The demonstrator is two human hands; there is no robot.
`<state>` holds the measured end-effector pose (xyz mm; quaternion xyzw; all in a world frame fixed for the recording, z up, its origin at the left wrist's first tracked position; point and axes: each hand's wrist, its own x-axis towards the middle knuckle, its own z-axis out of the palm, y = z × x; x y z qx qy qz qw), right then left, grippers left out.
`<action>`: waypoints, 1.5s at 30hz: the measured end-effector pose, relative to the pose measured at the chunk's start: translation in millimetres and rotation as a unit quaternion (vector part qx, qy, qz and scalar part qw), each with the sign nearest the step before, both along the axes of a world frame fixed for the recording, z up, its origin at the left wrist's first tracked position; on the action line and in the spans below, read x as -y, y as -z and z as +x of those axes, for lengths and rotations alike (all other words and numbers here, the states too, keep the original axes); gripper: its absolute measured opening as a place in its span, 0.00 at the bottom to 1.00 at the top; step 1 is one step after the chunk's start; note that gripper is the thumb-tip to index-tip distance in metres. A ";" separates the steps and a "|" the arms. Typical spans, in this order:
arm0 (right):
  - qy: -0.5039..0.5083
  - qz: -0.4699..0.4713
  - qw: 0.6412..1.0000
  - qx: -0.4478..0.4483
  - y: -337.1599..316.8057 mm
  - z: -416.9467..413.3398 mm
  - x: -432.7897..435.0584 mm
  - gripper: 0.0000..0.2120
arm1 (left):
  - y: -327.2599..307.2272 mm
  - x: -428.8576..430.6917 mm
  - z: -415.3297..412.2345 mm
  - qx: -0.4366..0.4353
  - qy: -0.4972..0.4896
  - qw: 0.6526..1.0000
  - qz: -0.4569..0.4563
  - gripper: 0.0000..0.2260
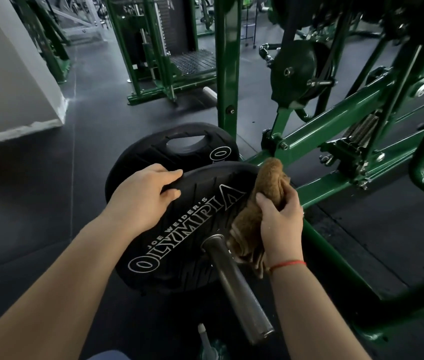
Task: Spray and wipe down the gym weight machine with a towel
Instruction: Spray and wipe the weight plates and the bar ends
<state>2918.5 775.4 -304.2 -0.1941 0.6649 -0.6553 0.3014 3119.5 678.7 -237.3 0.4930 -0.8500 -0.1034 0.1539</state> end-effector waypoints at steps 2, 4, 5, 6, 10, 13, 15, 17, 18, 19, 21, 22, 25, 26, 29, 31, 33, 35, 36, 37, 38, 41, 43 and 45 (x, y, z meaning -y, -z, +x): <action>-0.020 0.017 0.997 -0.066 -5.0 -5.7 8.3 0.23 | -0.6 4.8 -8.4 -0.002 0.007 1.000 0.001 0.21; -0.032 0.028 0.986 -0.158 -12.2 -8.2 17.2 0.23 | -0.1 7.8 -16.7 -0.005 0.017 1.000 -0.003 0.21; -0.033 0.029 0.976 -0.214 -14.7 -9.1 21.7 0.23 | 0.2 8.9 -20.6 -0.008 0.022 1.000 -0.005 0.21; -0.041 0.030 0.961 -0.273 -17.4 -9.5 25.8 0.24 | 0.4 9.8 -24.4 -0.010 0.025 1.000 -0.007 0.21; -0.098 0.059 0.869 -0.482 -33.7 -0.3 35.4 0.26 | -2.1 11.7 -38.0 -0.007 0.013 1.000 -0.011 0.21; -0.115 0.104 0.837 -0.525 -42.3 -8.4 46.5 0.25 | -2.5 10.2 -42.8 -0.041 -0.008 0.999 0.009 0.22; -0.126 0.112 0.867 -0.469 -41.7 -25.9 54.6 0.24 | -0.2 8.5 -44.9 -0.064 -0.015 0.998 0.016 0.21; -0.122 0.125 0.897 -0.405 -33.9 -47.3 58.2 0.23 | 2.8 6.3 -46.7 -0.091 -0.019 0.995 0.022 0.21; -0.117 0.140 0.910 -0.373 -26.5 -58.7 59.3 0.24 | 4.4 5.6 -47.2 -0.103 -0.020 0.994 0.027 0.20; -0.109 0.157 0.922 -0.337 -18.6 -68.2 58.8 0.25 | 6.1 5.2 -47.6 -0.112 -0.018 0.993 0.033 0.20; -0.099 0.181 0.940 -0.271 -4.6 -80.9 55.9 0.25 | 9.1 4.0 -49.1 -0.120 -0.015 0.992 0.039 0.20; -0.098 0.184 0.945 -0.252 -0.1 -85.1 56.3 0.26 | 10.0 4.2 -50.3 -0.120 -0.012 0.992 0.039 0.20; -0.101 0.167 0.951 -0.239 0.2 -84.1 62.6 0.24 | 10.2 6.1 -54.2 -0.114 -0.007 0.993 0.032 0.19; -0.098 0.158 0.951 -0.246 -1.9 -80.7 64.7 0.24 | 10.4 6.5 -54.9 -0.112 -0.006 0.993 0.029 0.19; -0.080 0.099 0.945 -0.301 -9.3 -65.6 63.7 0.24 | 11.4 8.3 -55.6 -0.108 -0.002 0.994 0.025 0.19; -0.066 0.045 0.931 -0.357 -8.6 -52.5 59.0 0.25 | 11.3 8.9 -56.4 -0.107 0.000 0.994 0.026 0.19; -0.039 0.002 0.913 -0.405 -0.1 -41.1 54.0 0.26 | 9.9 9.6 -57.8 -0.104 -0.004 0.994 0.026 0.19; -0.007 -0.032 0.906 -0.422 14.6 -35.4 49.5 0.28 | 8.6 9.4 -61.2 -0.097 -0.008 0.995 0.025 0.19; 0.006 -0.042 0.908 -0.416 23.4 -35.3 48.0 0.28 | 7.7 9.5 -63.4 -0.089 -0.008 0.996 0.022 0.19; 0.018 -0.046 0.913 -0.405 31.9 -36.7 46.3 0.29 | 7.4 9.0 -66.3 -0.078 -0.006 0.997 0.018 0.19; 0.030 -0.046 0.919 -0.389 39.7 -38.8 45.1 0.29 | 6.7 8.3 -69.6 -0.068 -0.004 0.998 0.013 0.19; 0.049 -0.034 0.939 -0.338 60.5 -41.9 42.7 0.30 | 3.5 6.6 -79.3 -0.041 0.006 0.999 0.007 0.20; 0.062 -0.024 0.955 -0.290 72.4 -39.4 41.1 0.30 | -0.6 8.4 -82.2 -0.014 0.018 1.000 0.015 0.20; 0.081 0.003 0.972 -0.221 73.3 -31.7 36.9 0.29 | -7.0 10.9 -82.7 0.009 0.033 0.999 0.041 0.20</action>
